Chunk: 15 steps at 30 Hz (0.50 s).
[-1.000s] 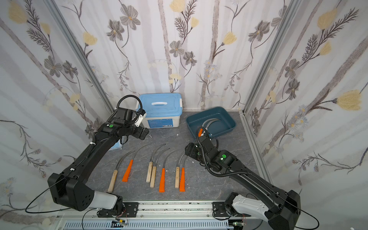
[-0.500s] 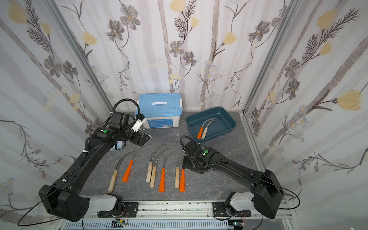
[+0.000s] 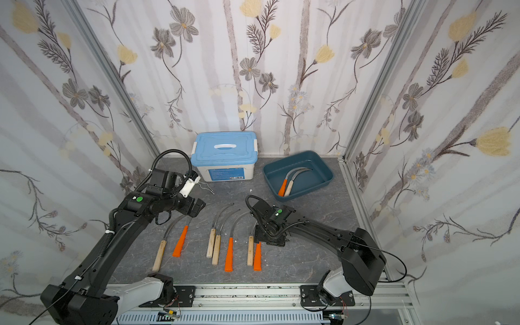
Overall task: Put small sickles into storage boxes
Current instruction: Pick up the sickle at the center of the board.
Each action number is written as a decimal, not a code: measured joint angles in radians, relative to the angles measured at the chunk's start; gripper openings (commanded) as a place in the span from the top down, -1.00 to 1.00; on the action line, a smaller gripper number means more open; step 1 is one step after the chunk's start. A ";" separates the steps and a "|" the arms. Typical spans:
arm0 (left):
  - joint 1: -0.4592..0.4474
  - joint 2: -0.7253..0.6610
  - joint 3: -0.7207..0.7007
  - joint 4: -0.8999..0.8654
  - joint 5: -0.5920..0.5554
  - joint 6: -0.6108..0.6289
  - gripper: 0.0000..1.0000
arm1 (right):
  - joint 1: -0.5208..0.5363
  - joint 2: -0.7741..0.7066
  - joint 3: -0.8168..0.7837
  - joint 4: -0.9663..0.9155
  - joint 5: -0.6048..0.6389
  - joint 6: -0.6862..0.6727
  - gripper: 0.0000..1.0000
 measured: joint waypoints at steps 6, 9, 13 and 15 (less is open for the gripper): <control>0.000 -0.003 -0.001 -0.003 0.000 0.002 -1.00 | 0.037 0.013 -0.027 -0.016 0.014 0.027 -0.38; 0.000 -0.005 -0.004 -0.007 0.013 0.001 -1.00 | 0.057 0.070 0.001 -0.035 0.035 0.031 -0.36; 0.000 -0.008 -0.018 -0.009 0.015 0.001 -1.00 | 0.075 0.147 0.068 -0.039 0.053 0.018 -0.35; 0.000 -0.008 -0.018 -0.008 0.011 0.001 -1.00 | 0.076 0.179 0.091 -0.032 0.055 0.014 -0.33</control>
